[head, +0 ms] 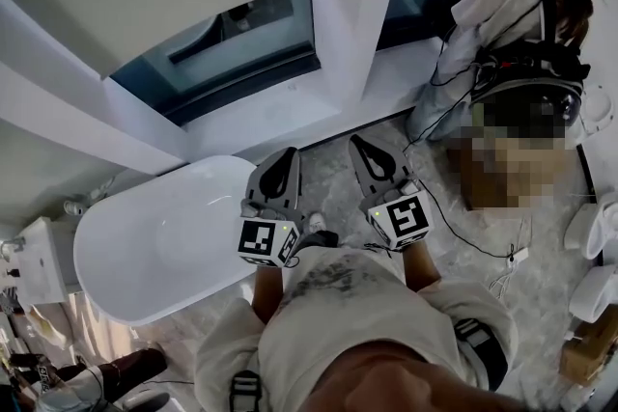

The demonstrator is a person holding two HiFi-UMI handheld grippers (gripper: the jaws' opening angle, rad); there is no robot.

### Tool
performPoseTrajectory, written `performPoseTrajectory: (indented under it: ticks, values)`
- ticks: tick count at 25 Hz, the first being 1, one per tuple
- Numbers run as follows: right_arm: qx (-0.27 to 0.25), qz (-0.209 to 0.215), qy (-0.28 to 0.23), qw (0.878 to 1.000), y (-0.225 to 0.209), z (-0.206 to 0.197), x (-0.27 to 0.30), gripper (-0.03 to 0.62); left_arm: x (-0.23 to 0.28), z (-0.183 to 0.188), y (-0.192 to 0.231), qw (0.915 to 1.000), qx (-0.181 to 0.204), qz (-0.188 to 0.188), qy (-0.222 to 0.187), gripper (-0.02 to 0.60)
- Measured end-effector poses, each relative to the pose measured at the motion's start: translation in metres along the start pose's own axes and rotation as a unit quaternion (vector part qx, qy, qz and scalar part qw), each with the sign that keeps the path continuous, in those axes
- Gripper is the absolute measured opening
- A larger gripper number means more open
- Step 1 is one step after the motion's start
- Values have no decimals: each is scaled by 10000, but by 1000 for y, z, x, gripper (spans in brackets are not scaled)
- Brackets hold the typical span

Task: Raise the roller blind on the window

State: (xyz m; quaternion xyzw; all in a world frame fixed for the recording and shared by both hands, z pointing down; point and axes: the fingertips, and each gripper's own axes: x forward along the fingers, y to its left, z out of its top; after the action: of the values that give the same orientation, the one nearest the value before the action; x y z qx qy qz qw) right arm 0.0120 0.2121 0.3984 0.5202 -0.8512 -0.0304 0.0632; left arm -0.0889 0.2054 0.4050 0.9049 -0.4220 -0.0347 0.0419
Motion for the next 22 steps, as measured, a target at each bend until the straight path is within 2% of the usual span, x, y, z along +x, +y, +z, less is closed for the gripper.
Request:
performPoseTrajectory:
  ticks: [9, 15, 22]
  values:
    - [-28, -249, 94, 9996, -8, 3, 55, 63, 29, 3, 53, 9998, -45, -189, 26, 11]
    - [-27, -363, 227, 9991, -12, 0, 71, 63, 40, 5, 70, 9997, -43, -240, -9, 9]
    - [-52, -274, 155, 9995, -20, 1, 99, 63, 56, 5, 88, 9998, -64, -170, -4, 11]
